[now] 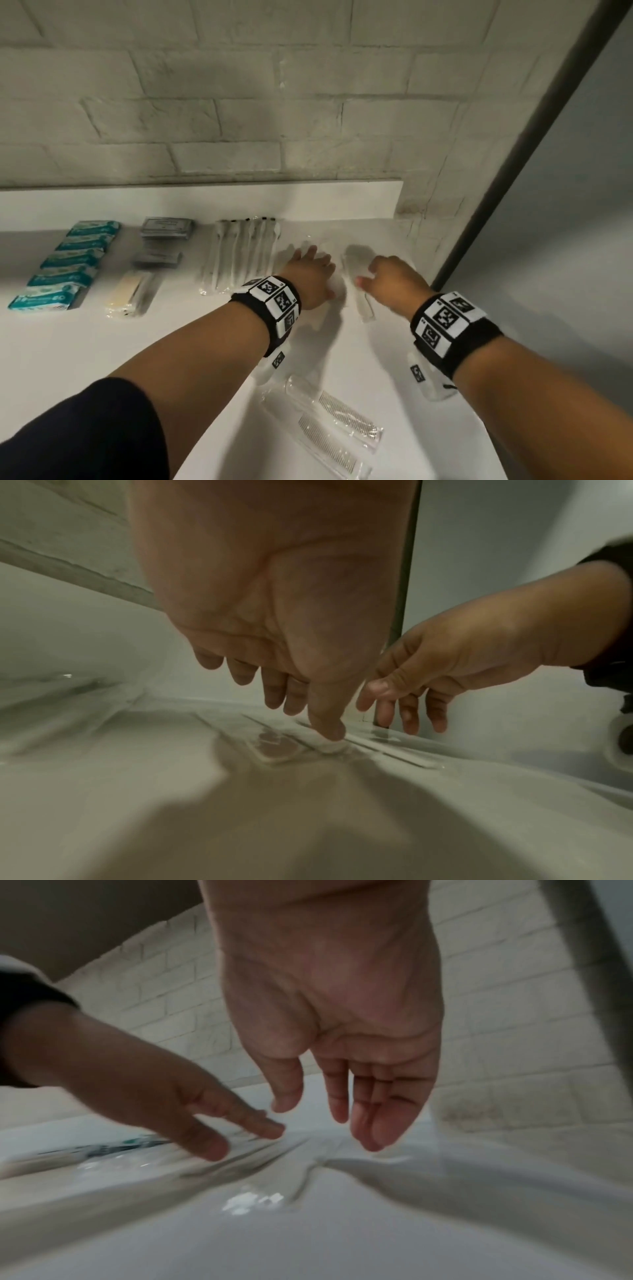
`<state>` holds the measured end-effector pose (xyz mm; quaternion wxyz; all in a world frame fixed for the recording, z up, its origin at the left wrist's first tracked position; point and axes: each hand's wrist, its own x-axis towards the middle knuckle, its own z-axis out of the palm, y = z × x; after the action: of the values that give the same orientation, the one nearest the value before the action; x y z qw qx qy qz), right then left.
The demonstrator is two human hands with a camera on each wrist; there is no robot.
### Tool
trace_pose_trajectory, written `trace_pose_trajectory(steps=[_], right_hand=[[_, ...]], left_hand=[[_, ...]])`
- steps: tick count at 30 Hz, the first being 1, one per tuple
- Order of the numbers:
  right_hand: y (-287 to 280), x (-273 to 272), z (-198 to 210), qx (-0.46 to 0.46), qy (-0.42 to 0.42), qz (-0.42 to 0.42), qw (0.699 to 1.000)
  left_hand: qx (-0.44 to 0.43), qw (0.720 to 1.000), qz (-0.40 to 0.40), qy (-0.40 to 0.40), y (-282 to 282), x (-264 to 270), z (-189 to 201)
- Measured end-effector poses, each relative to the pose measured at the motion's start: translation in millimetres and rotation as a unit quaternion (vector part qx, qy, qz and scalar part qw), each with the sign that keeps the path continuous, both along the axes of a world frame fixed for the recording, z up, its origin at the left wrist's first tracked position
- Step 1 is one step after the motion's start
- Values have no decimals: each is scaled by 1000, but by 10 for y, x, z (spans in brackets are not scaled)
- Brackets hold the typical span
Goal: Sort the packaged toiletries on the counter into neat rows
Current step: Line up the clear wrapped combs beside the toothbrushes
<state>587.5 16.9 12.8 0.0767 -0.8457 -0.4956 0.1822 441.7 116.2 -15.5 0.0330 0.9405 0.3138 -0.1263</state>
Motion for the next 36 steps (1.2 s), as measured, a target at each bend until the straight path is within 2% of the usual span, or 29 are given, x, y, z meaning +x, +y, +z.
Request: trace_pose_trajectory(steps=[3,8,15,18,22,33,36], right_hand=[[29,-216,-113,-81,-50,57,994],[145,-268,-130,-49,-84,47,994],[308,3,9,-4,-13,9,1000],[305,124,-7,-35,-63,76,994],[274,153,-55,-116,-116,202,965],[491,47,-287,-102,-112,158,976],[446,45,-247,-92,-85,147,981]], left_hand=[[-15,1000,6,14,-22,77,-27],[-30,999,13,8,6,80,8],[-94,993,-39,-60,71,-41,-8],[-100,990,0,-102,90,-76,-72],[-120,988,27,-93,71,-83,-83],[-141,987,50,-63,68,-4,-6],[-148,986,64,-52,49,3,34]])
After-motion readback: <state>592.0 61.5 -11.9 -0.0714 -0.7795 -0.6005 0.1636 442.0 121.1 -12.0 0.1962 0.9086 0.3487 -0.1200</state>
